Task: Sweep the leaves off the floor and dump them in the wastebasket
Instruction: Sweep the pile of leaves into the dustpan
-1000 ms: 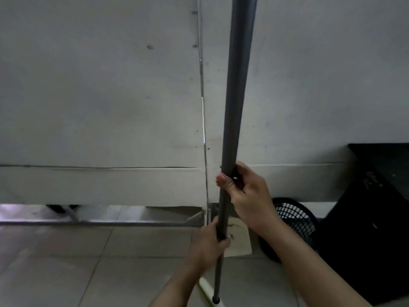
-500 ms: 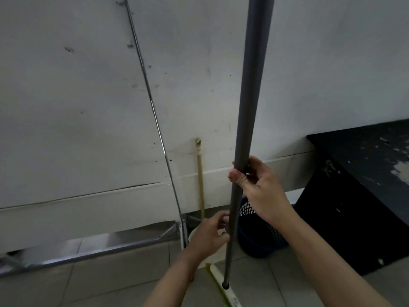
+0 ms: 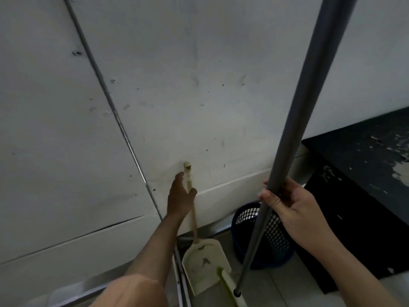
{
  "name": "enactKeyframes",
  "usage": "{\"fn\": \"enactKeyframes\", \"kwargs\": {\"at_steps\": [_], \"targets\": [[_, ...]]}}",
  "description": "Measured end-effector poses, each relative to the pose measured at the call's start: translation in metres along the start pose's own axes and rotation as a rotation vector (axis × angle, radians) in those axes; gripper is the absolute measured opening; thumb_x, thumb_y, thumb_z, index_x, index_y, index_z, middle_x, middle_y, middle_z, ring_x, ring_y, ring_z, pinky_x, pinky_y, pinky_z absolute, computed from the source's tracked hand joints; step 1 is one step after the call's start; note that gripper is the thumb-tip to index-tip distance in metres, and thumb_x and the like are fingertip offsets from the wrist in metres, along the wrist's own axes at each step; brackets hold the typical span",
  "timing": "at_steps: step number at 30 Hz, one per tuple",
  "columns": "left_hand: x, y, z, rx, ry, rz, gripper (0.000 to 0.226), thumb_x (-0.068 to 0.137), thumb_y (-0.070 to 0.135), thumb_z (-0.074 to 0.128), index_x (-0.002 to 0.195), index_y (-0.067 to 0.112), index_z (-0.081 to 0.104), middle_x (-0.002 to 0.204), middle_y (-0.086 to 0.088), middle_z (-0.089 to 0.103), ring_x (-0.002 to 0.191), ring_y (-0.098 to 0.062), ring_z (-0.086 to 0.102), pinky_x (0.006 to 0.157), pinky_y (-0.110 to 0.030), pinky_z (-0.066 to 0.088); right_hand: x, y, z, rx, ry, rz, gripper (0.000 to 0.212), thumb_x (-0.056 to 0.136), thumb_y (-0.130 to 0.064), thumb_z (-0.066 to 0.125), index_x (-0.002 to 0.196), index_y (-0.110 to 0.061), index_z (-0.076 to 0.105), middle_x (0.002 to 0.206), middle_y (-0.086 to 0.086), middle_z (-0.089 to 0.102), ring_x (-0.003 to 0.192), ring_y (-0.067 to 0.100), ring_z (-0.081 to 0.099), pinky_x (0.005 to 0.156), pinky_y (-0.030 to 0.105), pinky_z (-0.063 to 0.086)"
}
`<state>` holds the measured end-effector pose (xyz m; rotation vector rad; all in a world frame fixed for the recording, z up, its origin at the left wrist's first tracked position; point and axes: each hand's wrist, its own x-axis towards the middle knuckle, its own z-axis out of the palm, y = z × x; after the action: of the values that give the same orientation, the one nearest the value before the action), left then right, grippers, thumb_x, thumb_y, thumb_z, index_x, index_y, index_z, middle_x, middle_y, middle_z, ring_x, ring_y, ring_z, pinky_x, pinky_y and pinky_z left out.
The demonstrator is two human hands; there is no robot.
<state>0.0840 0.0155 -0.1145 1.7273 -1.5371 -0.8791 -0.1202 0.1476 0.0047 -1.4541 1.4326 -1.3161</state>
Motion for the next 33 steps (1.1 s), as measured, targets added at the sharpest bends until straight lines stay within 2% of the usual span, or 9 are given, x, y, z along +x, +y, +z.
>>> {"fn": "enactKeyframes", "kwargs": {"at_steps": [3, 8, 12, 15, 22, 25, 28, 31, 33], "targets": [[0.032, -0.001, 0.011, -0.01, 0.004, 0.022, 0.064, 0.083, 0.01, 0.061, 0.138, 0.012, 0.031, 0.14, -0.013, 0.042, 0.124, -0.031, 0.044, 0.098, -0.036, 0.039, 0.012, 0.012, -0.003, 0.023, 0.037, 0.025, 0.025, 0.066, -0.045, 0.062, 0.088, -0.033, 0.059, 0.087, -0.021, 0.068, 0.084, 0.0, 0.063, 0.072, 0.007, 0.048], [0.066, 0.0, 0.03, -0.063, 0.076, 0.024, 0.055, 0.078, 0.009, 0.067, 0.126, 0.009, 0.04, 0.128, -0.015, 0.048, 0.113, -0.032, 0.051, 0.089, -0.035, 0.042, 0.023, 0.027, -0.009, 0.023, 0.105, 0.072, 0.042, 0.056, -0.065, 0.066, 0.086, -0.036, 0.063, 0.084, -0.017, 0.069, 0.08, 0.001, 0.065, 0.07, 0.007, 0.048], [0.076, -0.003, 0.039, -0.055, 0.089, -0.02, 0.041, 0.083, 0.011, 0.063, 0.119, 0.005, 0.043, 0.12, -0.018, 0.054, 0.106, -0.034, 0.054, 0.082, -0.034, 0.042, 0.024, 0.032, -0.013, 0.037, 0.115, 0.114, 0.017, 0.072, -0.026, 0.064, 0.088, -0.029, 0.059, 0.076, -0.019, 0.068, 0.071, -0.004, 0.063, 0.065, 0.004, 0.046], [0.074, -0.008, 0.045, -0.051, 0.049, 0.014, 0.032, 0.084, 0.007, 0.061, 0.114, 0.007, 0.05, 0.113, -0.018, 0.06, 0.102, -0.034, 0.056, 0.083, -0.038, 0.045, 0.021, 0.035, -0.016, -0.007, 0.123, 0.125, 0.021, 0.078, -0.007, 0.06, 0.088, -0.025, 0.057, 0.075, -0.021, 0.066, 0.066, -0.006, 0.061, 0.061, 0.003, 0.045], [0.069, -0.02, 0.032, -0.037, -0.227, -0.012, 0.034, 0.08, -0.002, 0.064, 0.112, 0.003, 0.055, 0.113, -0.016, 0.06, 0.11, -0.032, 0.055, 0.089, -0.033, 0.043, 0.018, 0.026, -0.024, -0.031, 0.097, 0.112, 0.02, 0.079, -0.01, 0.061, 0.09, -0.027, 0.056, 0.071, -0.012, 0.065, 0.065, -0.009, 0.059, 0.061, 0.004, 0.044], [0.054, -0.02, 0.028, -0.024, -0.225, 0.053, 0.025, 0.079, -0.005, 0.064, 0.099, 0.006, 0.054, 0.097, -0.011, 0.058, 0.101, -0.034, 0.058, 0.085, -0.037, 0.046, 0.015, 0.02, -0.03, -0.017, 0.079, 0.09, 0.019, 0.073, -0.023, 0.06, 0.09, -0.031, 0.056, 0.074, -0.012, 0.066, 0.073, -0.005, 0.061, 0.065, 0.005, 0.046], [0.028, -0.015, 0.031, 0.005, -0.195, 0.101, 0.021, 0.081, -0.002, 0.062, 0.099, 0.004, 0.052, 0.093, -0.008, 0.056, 0.094, -0.025, 0.055, 0.079, -0.027, 0.042, 0.011, 0.019, -0.039, -0.027, 0.054, 0.054, 0.018, 0.07, -0.03, 0.059, 0.087, -0.033, 0.055, 0.077, -0.01, 0.065, 0.077, -0.001, 0.062, 0.068, 0.008, 0.048], [-0.002, -0.005, 0.029, -0.023, -0.163, 0.105, 0.018, 0.083, -0.001, 0.061, 0.089, 0.012, 0.049, 0.081, -0.002, 0.053, 0.086, -0.019, 0.051, 0.066, -0.017, 0.039, 0.007, 0.021, -0.055, -0.021, 0.03, 0.021, 0.017, 0.071, -0.031, 0.06, 0.087, -0.034, 0.055, 0.077, -0.017, 0.066, 0.078, -0.001, 0.062, 0.071, 0.009, 0.049], [-0.018, -0.001, 0.029, -0.065, -0.113, 0.079, 0.019, 0.083, -0.001, 0.061, 0.091, 0.014, 0.051, 0.088, -0.004, 0.055, 0.088, -0.019, 0.051, 0.071, -0.02, 0.039, 0.003, 0.021, -0.065, 0.005, -0.011, -0.01, 0.018, 0.076, -0.023, 0.061, 0.089, -0.034, 0.054, 0.077, -0.015, 0.065, 0.08, -0.001, 0.061, 0.074, 0.011, 0.05]]}}
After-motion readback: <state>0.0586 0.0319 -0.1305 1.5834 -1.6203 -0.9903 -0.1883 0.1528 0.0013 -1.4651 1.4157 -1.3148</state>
